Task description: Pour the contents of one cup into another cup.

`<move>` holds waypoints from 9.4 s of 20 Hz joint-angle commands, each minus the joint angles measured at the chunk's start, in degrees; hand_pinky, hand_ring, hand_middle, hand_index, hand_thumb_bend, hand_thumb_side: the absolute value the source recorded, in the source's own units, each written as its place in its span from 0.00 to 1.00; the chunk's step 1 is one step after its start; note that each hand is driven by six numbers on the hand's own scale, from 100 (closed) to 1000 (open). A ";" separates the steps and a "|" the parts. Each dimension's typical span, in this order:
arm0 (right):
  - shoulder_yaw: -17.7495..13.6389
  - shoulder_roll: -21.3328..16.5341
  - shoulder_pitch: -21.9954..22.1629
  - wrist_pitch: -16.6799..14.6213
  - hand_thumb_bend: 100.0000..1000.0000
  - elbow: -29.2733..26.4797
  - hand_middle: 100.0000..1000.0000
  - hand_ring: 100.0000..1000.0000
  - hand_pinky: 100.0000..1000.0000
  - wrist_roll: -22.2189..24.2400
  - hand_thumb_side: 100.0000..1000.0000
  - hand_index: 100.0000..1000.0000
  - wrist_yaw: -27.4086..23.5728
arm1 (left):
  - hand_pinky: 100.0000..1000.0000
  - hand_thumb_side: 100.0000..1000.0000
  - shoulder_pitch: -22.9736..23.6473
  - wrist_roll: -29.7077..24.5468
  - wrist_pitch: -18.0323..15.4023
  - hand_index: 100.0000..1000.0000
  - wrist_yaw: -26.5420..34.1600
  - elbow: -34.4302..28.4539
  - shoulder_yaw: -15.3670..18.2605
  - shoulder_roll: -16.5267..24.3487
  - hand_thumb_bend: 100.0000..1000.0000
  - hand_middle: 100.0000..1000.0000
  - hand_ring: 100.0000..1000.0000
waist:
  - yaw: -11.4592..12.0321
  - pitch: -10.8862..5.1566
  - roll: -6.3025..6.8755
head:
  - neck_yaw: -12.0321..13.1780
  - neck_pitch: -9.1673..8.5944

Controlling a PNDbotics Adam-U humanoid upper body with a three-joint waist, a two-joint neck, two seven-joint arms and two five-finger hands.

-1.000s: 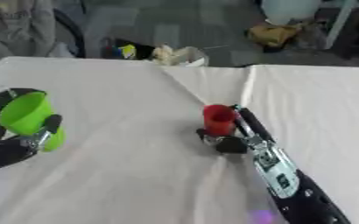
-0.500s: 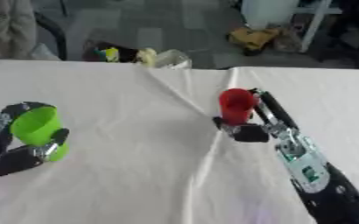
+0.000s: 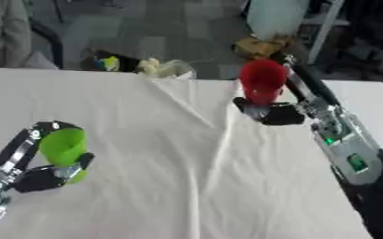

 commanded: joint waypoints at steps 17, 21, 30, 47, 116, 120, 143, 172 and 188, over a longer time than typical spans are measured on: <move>7.46 8.90 -11.28 -6.33 0.00 3.75 0.10 0.69 0.68 10.82 0.07 0.49 7.62 | 0.28 0.19 -6.34 -2.95 -4.29 0.66 -5.72 2.98 -4.23 -3.22 0.01 0.32 0.22 | 2.31 -2.15 -1.17 | -1.66 -0.18; 7.65 10.96 -12.14 -7.62 0.00 6.26 0.09 0.69 0.68 11.21 0.07 0.50 10.16 | 0.28 0.18 -7.32 -3.44 -5.35 0.66 -7.44 2.81 -5.31 -4.07 0.02 0.32 0.22 | 3.33 -1.94 -1.47 | -2.20 -0.38; 8.40 13.59 -12.40 -10.99 0.00 9.43 0.08 0.68 0.67 10.57 0.07 0.52 16.66 | 0.29 0.18 -8.93 -6.32 -8.14 0.66 -8.19 1.80 -8.77 -5.67 0.02 0.32 0.22 | 3.94 -1.60 -1.50 | -2.71 -0.38; 9.05 14.64 -12.72 -16.39 0.00 7.40 0.10 0.62 0.66 2.13 0.02 0.62 36.08 | 0.29 0.18 -9.82 -7.39 -8.93 0.66 -7.65 2.05 -9.88 -7.03 0.00 0.32 0.22 | 3.89 -1.80 -2.10 | -2.54 -1.42; 12.09 14.58 -13.24 -19.06 0.00 -0.80 1.00 0.55 0.69 -10.57 0.04 0.81 65.84 | 0.29 0.17 -11.47 -6.71 -8.63 0.66 -6.95 4.20 -8.04 -8.48 0.01 0.32 0.21 | 4.09 -2.53 -2.69 | -1.88 -1.86; 12.17 14.54 -13.22 -18.82 0.00 -0.77 0.99 0.55 0.69 -11.21 0.04 0.80 66.68 | 0.29 0.17 -11.49 -6.67 -8.69 0.66 -7.05 4.24 -7.99 -8.49 0.01 0.32 0.21 | 4.15 -2.56 -2.69 | -1.86 -1.86; 1.85 9.53 -5.69 -1.39 0.00 -2.73 0.12 0.68 0.66 0.36 0.15 0.48 16.04 | 0.31 0.19 -7.57 -2.87 -9.15 0.66 -10.60 7.76 -5.54 -6.22 0.03 0.32 0.20 | 2.36 -2.60 -1.62 | -0.41 -2.17; -4.41 8.14 3.55 3.48 0.00 2.98 0.09 0.73 0.65 -1.00 0.20 0.42 2.62 | 0.58 0.56 0.61 13.39 -14.97 0.82 -16.44 9.31 1.38 -3.54 1.00 0.59 0.45 | 1.54 -1.59 -0.38 | -0.60 -2.84; -2.85 11.49 4.74 -1.84 0.00 17.33 0.10 0.76 0.64 -2.80 0.28 0.43 -1.82 | 0.50 0.62 3.77 9.92 -4.61 0.76 6.61 -11.06 6.19 -2.15 1.00 0.51 0.39 | 4.66 -1.47 2.44 | -3.59 -2.46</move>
